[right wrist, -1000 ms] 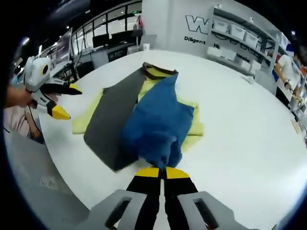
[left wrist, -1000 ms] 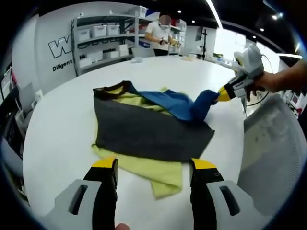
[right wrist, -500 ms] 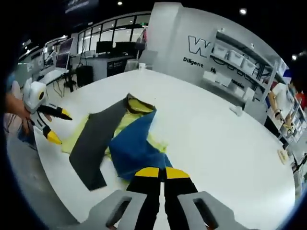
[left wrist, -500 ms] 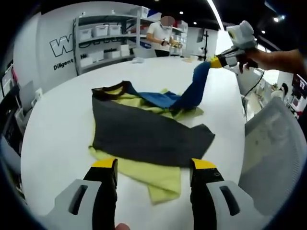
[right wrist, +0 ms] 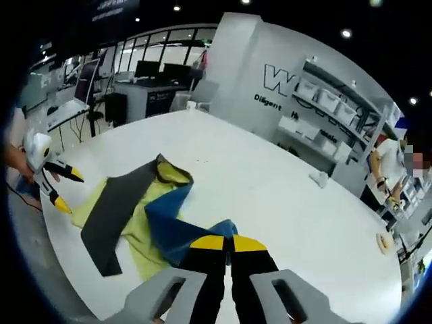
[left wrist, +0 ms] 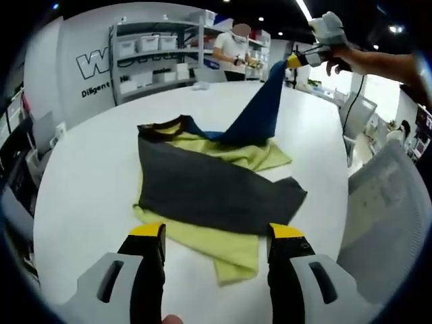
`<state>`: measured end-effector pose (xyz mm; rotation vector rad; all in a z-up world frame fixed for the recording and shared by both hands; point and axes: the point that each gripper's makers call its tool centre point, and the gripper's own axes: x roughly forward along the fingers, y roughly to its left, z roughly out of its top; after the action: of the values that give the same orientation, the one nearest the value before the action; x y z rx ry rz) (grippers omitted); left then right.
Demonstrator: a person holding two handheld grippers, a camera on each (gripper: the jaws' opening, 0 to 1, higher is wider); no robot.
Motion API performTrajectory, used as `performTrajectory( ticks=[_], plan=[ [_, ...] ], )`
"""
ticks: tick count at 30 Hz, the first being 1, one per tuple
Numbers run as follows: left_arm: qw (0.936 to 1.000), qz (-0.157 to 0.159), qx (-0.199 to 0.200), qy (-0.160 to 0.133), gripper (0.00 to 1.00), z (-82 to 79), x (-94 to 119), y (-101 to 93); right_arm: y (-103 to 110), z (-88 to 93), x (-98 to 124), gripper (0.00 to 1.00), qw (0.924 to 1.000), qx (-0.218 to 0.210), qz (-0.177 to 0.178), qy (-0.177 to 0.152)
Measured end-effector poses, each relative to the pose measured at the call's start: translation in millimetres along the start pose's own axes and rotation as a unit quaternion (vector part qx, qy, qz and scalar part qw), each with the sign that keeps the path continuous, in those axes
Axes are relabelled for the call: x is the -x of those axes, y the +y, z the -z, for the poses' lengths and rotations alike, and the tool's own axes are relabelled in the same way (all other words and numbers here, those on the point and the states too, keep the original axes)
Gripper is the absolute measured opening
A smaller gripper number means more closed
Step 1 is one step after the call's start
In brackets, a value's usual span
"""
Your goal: Fold the garment on the visible template until the final outline fits inside the template.
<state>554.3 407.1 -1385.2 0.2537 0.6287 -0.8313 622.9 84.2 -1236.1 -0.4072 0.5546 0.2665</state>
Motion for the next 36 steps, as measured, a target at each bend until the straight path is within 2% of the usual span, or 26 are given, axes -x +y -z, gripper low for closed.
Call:
performTrajectory(
  ticks=[9, 21, 26, 31, 34, 35, 36],
  plan=[
    [0.9999, -0.009, 0.005, -0.001, 0.57, -1.6, 1, -0.6, -38, -10.5, 3, 0.0, 0.9998, -0.013, 0.016, -0.002],
    [0.9999, -0.013, 0.002, 0.001, 0.57, -7.7, -5, 0.8, -86, -5.2, -2, 0.0, 0.9987, -0.029, 0.041, 0.011],
    [0.9999, -0.013, 0.001, 0.005, 0.57, -7.7, -8, 0.9, -103, 0.5, -10, 0.0, 0.9984, -0.021, 0.046, 0.028],
    [0.9998, -0.018, 0.004, 0.008, 0.57, -8.9, -7, 4.5, -118, 10.4, -15, 0.0, 0.9973, -0.031, 0.049, 0.046],
    [0.9996, -0.023, 0.008, 0.011, 0.57, -8.8, -7, 7.3, -124, 21.5, -17, 0.0, 0.996, -0.04, 0.05, 0.062],
    [0.9996, -0.024, 0.009, 0.011, 0.57, -9.1, -8, 8.0, -126, 29.5, -18, 0.0, 0.9947, -0.047, 0.049, 0.077],
    [0.9996, -0.025, 0.01, 0.012, 0.57, -9.4, -8, 8.2, -129, 32.2, -19, 0.0, 0.9946, -0.052, 0.049, 0.075]
  ],
)
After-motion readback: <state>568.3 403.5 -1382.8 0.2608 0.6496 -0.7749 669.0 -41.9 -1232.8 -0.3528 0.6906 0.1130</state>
